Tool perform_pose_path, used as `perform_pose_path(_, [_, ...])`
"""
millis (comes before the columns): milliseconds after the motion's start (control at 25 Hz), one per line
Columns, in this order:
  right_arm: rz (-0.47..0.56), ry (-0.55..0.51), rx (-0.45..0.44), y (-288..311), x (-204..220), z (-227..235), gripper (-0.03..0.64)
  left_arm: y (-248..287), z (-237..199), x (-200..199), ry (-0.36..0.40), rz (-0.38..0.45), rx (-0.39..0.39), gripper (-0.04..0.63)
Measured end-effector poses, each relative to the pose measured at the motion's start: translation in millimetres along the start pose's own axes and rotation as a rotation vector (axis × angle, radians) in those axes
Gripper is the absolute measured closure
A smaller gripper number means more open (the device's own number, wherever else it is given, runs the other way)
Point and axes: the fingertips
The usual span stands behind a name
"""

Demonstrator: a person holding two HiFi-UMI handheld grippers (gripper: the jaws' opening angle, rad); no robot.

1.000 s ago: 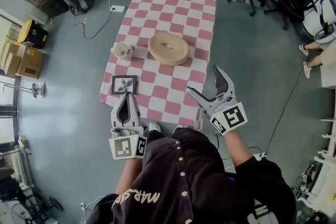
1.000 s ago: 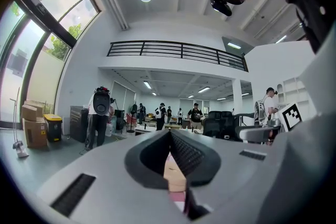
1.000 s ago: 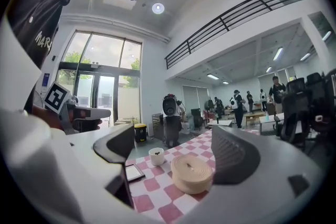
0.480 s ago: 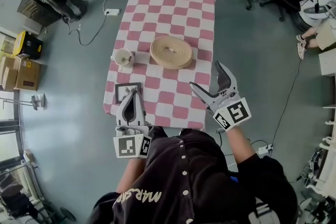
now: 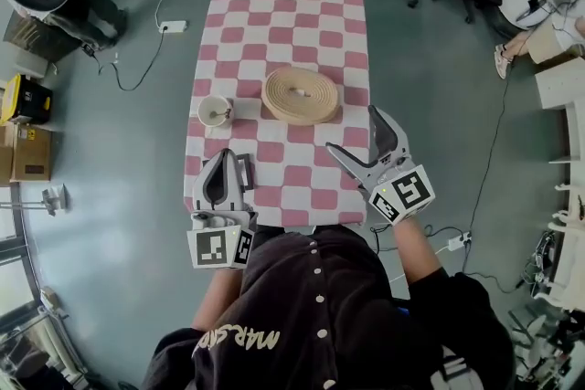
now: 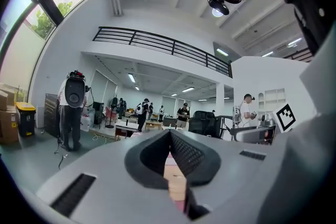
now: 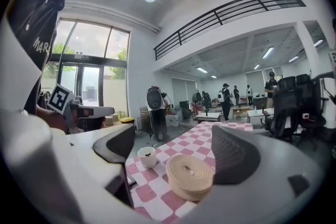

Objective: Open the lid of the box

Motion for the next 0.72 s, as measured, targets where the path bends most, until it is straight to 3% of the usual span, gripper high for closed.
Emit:
perform_pose_path(360, [-0.150, -0.070, -0.109, 45, 39, -12, 0.167, 2, -31, 5, -0.029, -0.015, -0.012, 0.588])
perform_pose_path(720, [-0.416, -0.264, -0.299, 92, 113, -22, 0.164, 3, -59, 12, -0.051, -0.049, -0.036, 0.588])
Point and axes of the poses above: the fingertips, and each gripper's own axes: y forward along the fingers, z to its right, x out of its underside, and after that the axes turned 6 degrees about -y, right-handed
